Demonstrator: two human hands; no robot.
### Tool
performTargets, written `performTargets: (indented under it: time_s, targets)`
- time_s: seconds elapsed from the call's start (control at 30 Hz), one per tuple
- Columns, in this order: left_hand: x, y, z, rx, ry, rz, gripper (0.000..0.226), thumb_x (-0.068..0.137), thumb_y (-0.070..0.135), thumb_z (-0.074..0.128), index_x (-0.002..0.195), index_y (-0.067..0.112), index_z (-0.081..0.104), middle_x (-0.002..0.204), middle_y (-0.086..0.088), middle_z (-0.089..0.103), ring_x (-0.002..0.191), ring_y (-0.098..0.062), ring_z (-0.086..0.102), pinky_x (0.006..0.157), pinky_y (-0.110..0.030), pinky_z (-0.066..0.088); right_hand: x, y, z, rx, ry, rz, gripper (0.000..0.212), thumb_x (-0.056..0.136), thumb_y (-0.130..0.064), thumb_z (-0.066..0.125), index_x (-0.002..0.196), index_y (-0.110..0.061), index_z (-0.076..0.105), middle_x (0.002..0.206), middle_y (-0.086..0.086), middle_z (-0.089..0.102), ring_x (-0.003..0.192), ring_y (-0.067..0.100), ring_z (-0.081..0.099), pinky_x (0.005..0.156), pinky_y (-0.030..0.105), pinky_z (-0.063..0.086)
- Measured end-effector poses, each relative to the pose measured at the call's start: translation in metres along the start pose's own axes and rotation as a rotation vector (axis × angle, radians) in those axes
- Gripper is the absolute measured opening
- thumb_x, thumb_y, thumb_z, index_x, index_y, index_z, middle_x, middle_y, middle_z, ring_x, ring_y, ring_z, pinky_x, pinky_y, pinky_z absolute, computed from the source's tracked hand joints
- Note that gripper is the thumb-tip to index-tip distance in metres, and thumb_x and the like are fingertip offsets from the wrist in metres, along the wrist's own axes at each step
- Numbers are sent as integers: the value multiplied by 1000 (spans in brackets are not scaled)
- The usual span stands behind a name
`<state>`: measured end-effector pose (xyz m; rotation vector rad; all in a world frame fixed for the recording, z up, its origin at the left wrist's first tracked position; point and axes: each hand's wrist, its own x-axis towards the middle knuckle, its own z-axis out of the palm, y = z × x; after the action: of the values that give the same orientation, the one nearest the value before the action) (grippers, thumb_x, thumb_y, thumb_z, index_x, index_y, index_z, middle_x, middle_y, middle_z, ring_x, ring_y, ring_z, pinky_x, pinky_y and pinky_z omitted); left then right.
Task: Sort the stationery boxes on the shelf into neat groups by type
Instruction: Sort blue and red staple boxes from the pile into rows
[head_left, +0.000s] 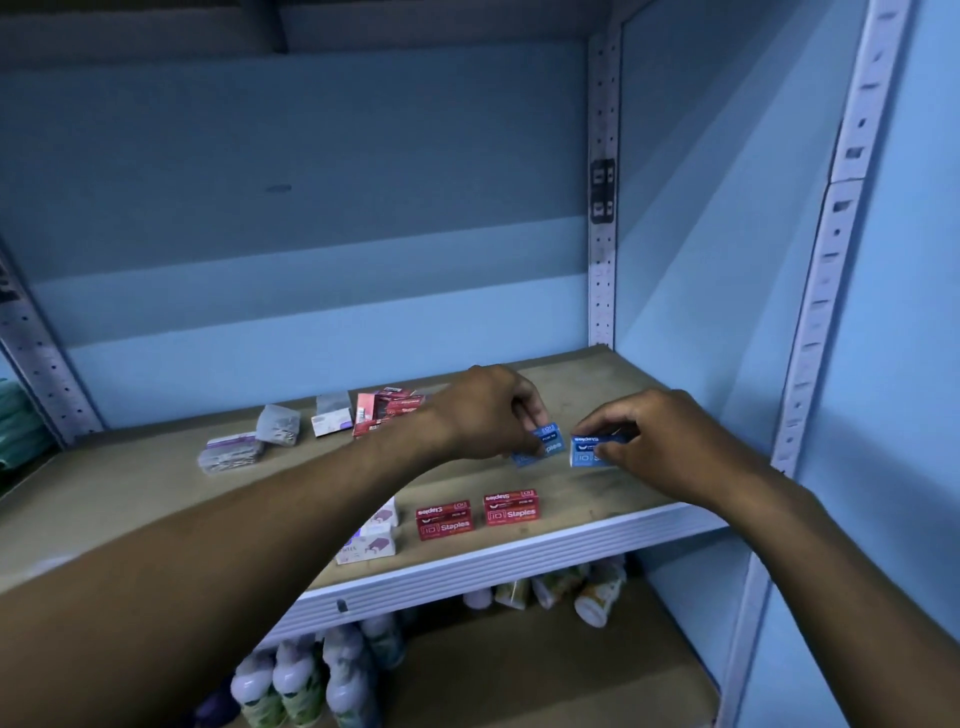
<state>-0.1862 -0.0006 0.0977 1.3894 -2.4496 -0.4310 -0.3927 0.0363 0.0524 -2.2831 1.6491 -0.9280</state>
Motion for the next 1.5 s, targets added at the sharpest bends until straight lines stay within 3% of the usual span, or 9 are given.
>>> performTargets:
  time_s: [0.1,0.3,0.4,0.53,0.73,1.03,1.33,1.5]
  targets:
    - [2,8,7,41,-14,18,23,76,22,82,97,18,75,94,7,74,73,1,60,52,-2,37,-7,6,-5,-1,-12,14,24,83,-10,78,98,-28,81,86,-19,72,76,-26,55,68,-1,40]
    - [6,14,22,79,-27,25,23,73,24,83,95,19,75,92,6,73,81,-5,64,67,-16,46,-13,13,-10,15,-31,54,22,85,-11,76,98,-27,81,79,-26,67,75,-22,57,71,3,45]
    - [7,15,30,88,-28,25,24,73,25,83,95,20,76,91,8,72,84,-6,64,72,-19,47,-14,17,-10,11,-39,70,23,84,-11,75,98,-29,81,86,-22,72,76,-17,59,70,3,45]
    - [7,16,40,93,-50,39,22,74,23,82,95,20,75,88,10,69,82,-5,63,70,-17,45,-13,22,-9,0,-65,74,24,85,-11,74,100,-28,81,96,-17,75,78,-13,59,69,3,45]
    - [10,14,46,123,-68,57,22,74,23,81,95,20,75,93,8,71,86,-6,64,73,-19,49,-10,30,-4,-6,-107,101,23,85,-13,75,101,-29,81,96,-20,74,81,-12,61,67,1,41]
    - [8,10,54,89,-49,80,21,78,22,79,99,21,74,95,9,69,86,-4,63,66,-12,42,-12,33,-1,-35,-175,127,24,85,-11,73,101,-28,80,95,-18,72,81,-10,61,64,-1,41]
    - [1,-5,34,38,39,73,28,78,38,79,100,23,73,94,9,71,81,-1,63,69,-16,46,-4,31,-3,91,58,156,28,88,-18,63,102,-39,75,102,-24,71,93,-6,64,85,19,52]
    - [-12,-36,16,77,90,43,25,80,34,75,102,23,73,97,9,70,74,2,59,72,-15,46,12,11,15,83,30,103,27,89,-19,63,107,-37,74,113,-19,69,99,-5,58,77,6,38]
